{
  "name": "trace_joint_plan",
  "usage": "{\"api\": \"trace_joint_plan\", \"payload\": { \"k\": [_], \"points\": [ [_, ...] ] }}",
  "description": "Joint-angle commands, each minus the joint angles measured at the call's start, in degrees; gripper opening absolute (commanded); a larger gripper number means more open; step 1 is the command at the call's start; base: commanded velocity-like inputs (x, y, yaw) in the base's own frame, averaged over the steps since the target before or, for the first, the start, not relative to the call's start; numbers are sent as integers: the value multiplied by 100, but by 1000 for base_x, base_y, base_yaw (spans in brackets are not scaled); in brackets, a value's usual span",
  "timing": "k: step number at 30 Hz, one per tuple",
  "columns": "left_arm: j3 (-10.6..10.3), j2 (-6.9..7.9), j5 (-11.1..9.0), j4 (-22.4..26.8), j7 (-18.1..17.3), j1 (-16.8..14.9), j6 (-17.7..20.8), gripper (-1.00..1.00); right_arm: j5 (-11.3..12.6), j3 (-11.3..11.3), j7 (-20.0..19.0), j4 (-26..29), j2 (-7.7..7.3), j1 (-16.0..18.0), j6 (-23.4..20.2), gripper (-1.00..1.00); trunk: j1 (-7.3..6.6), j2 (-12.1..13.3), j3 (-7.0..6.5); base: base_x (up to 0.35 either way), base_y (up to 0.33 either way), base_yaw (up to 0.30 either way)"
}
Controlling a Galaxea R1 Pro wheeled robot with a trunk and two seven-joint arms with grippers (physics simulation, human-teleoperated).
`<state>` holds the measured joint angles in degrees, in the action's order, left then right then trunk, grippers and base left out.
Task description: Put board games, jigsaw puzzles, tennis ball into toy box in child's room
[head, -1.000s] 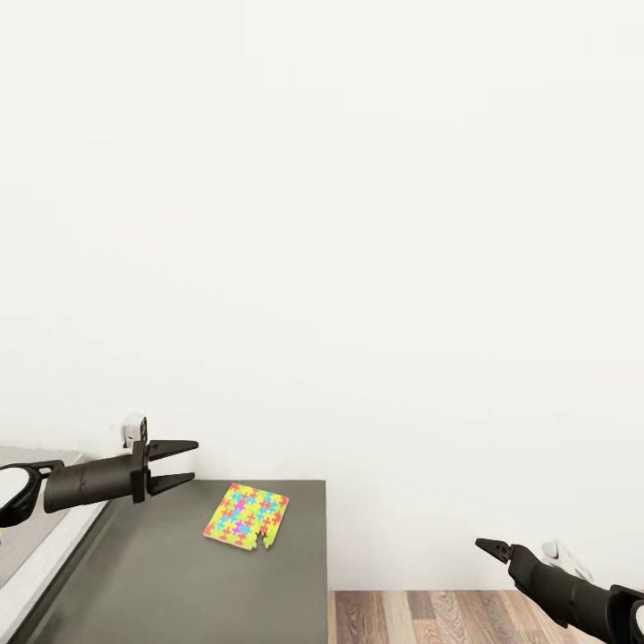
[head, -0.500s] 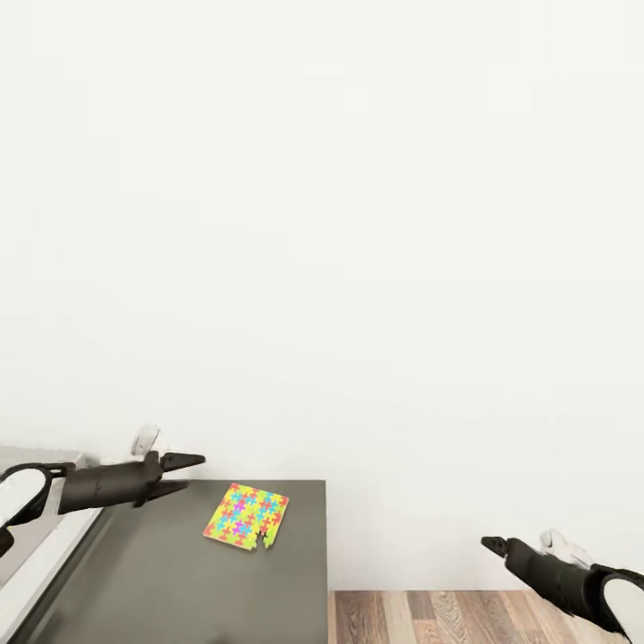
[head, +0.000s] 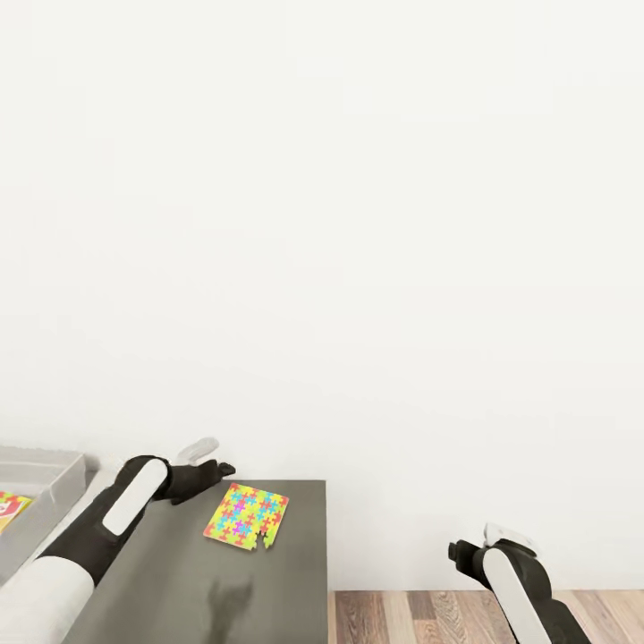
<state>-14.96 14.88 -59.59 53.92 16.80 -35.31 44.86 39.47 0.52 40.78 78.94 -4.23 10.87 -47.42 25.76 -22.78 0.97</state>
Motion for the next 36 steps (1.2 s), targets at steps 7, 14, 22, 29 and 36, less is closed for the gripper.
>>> {"api": "trace_joint_plan", "payload": {
  "k": [7,14,22,29,36],
  "points": [
    [-19,-763,1670,-2041,10,-1183,-1084,100,-21,24,65,-50,50,28,70,100,3,-13,11,0,0,0],
    [-24,-839,1842,-2344,7,-1337,-1277,100,-25,35,62,-51,54,29,135,100,3,-13,11,0,0,0],
    [-54,-850,1870,-2398,7,-1351,-1640,100,-27,152,58,13,54,29,194,100,3,-13,12,0,0,2],
    [-59,-836,1879,-2403,7,-1351,-1709,100,-21,159,46,23,54,29,184,100,3,-13,54,0,0,21],
    [-66,-833,1881,-2402,0,-1347,-1721,100,-22,159,21,-32,46,34,181,100,3,-13,118,0,0,3]
  ]
}}
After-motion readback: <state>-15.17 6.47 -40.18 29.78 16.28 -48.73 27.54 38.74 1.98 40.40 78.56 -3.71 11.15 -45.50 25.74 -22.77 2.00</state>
